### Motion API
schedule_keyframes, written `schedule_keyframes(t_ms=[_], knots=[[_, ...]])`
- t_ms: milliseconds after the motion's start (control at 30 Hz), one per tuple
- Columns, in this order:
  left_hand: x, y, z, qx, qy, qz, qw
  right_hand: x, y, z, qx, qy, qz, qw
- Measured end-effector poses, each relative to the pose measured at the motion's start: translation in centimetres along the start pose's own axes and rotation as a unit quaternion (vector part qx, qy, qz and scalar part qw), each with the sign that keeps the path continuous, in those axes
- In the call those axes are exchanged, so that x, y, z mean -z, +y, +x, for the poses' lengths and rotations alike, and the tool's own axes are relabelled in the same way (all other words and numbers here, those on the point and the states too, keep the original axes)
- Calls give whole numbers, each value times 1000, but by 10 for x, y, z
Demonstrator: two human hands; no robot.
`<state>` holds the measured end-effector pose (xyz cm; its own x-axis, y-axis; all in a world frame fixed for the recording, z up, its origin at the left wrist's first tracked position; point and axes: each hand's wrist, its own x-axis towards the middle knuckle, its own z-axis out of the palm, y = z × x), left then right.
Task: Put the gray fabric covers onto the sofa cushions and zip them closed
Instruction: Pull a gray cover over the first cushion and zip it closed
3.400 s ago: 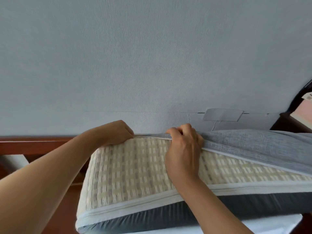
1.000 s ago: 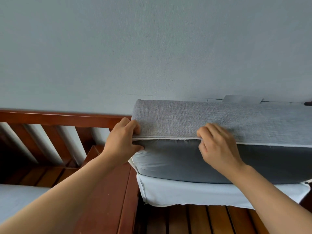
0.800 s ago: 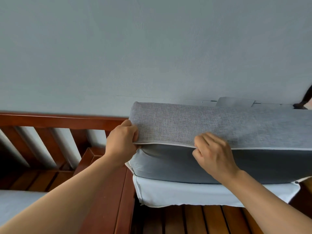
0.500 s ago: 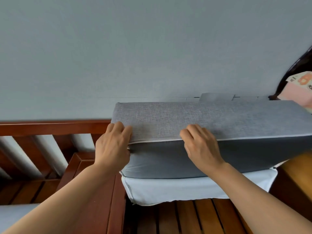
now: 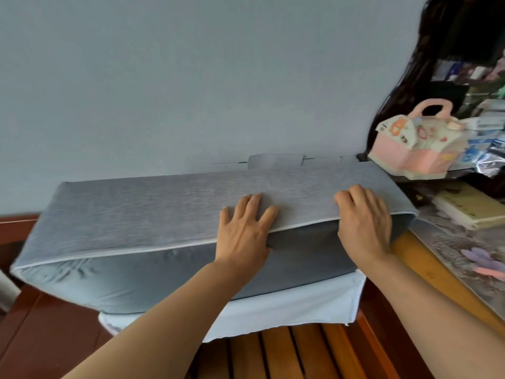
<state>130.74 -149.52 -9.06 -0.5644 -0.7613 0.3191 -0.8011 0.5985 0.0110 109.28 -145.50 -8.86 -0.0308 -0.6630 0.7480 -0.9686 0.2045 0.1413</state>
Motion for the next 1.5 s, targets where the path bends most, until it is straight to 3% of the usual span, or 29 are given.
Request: schedule_keyframes(t_ms=[167,400,500,600,667,833,1033,1167,1333,1500], knots=[[-10,56,35,32,-4,34,999,2,39,-6,55,7,91,994],[-17,57,46,42,34,70,996,-8,64,5,140,37,141,979],[-20,74,57,-2,46,69,997,-17,90,0,48,21,110,992],[-29,106,73,-41,50,56,996,-27,126,-12,-103,-53,83,990],[-35,131,88,-61,45,51,996,-33,143,-15,-158,-92,60,981],[-48,152,102,-63,44,72,994,-40,151,-18,-97,-96,-4,991],[-63,156,97,-98,95,101,985,-45,150,-28,-117,-84,-2,990],[-75,167,93,-150,139,112,972,-52,145,-38,-161,-79,72,981],[-110,181,75,-244,119,122,955,-92,154,-100,-205,-194,209,936],[-165,187,53,-238,74,96,964,-146,157,-150,-249,-311,276,875]])
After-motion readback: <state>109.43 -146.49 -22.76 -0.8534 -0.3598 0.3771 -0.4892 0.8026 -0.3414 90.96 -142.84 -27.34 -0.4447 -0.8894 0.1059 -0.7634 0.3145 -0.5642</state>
